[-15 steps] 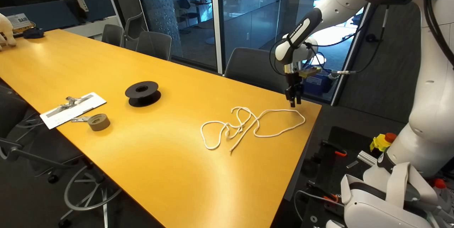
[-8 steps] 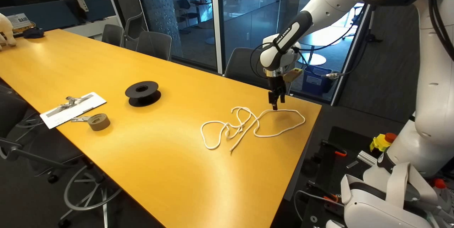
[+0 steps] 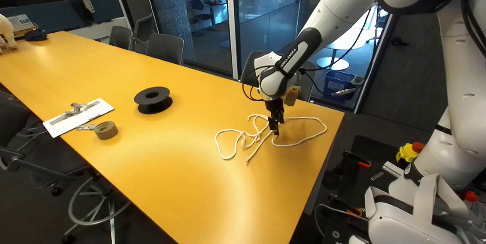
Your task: Separate the two white ropes
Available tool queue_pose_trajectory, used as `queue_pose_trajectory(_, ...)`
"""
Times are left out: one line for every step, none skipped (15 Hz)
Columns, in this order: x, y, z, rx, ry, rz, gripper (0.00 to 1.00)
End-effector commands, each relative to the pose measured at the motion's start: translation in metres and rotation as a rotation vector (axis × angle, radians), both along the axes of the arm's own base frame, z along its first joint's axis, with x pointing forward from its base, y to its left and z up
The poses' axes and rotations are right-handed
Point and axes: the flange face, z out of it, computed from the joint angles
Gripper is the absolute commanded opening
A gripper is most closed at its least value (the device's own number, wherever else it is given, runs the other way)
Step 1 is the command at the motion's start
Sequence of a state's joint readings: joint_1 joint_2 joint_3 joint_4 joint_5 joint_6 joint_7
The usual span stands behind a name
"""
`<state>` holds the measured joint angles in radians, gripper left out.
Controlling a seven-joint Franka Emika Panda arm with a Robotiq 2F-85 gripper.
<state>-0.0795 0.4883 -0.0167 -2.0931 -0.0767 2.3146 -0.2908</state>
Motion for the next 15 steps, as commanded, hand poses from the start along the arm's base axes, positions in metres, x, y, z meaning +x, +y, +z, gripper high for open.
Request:
queue_pose_trajectory(0.006,0.034,-0.001,-0.034,-0.069,0.186,1.00)
queue_pose_trajectory(0.007,0.042,-0.002,-0.044,-0.087,0.235,1.00)
queue_pose_trajectory(0.008,0.049,-0.002,-0.054,-0.116,0.280,1.00)
queue_pose_trajectory(0.012,0.055,-0.001,-0.053,-0.179,0.296,1.00)
queue_pose_trajectory(0.016,0.059,0.000,-0.038,-0.225,0.322,1.00)
queue_pose_trajectory(0.018,0.061,-0.002,-0.023,-0.252,0.349,1.00)
queue_pose_trajectory(0.020,0.063,-0.003,-0.010,-0.275,0.381,1.00)
queue_pose_trajectory(0.021,0.063,-0.005,0.006,-0.295,0.405,1.00)
queue_pose_trajectory(0.023,0.064,-0.006,0.020,-0.301,0.429,1.00)
queue_pose_trajectory(0.023,0.064,-0.008,0.038,-0.284,0.434,1.00)
queue_pose_trajectory(0.022,0.063,-0.011,0.049,-0.254,0.428,1.00)
queue_pose_trajectory(0.020,0.062,-0.013,0.055,-0.235,0.431,1.00)
queue_pose_trajectory(0.018,0.060,-0.014,0.065,-0.223,0.438,1.00)
queue_pose_trajectory(0.017,0.057,-0.014,0.075,-0.206,0.443,1.00)
queue_pose_trajectory(0.016,0.056,-0.015,0.080,-0.196,0.449,1.00)
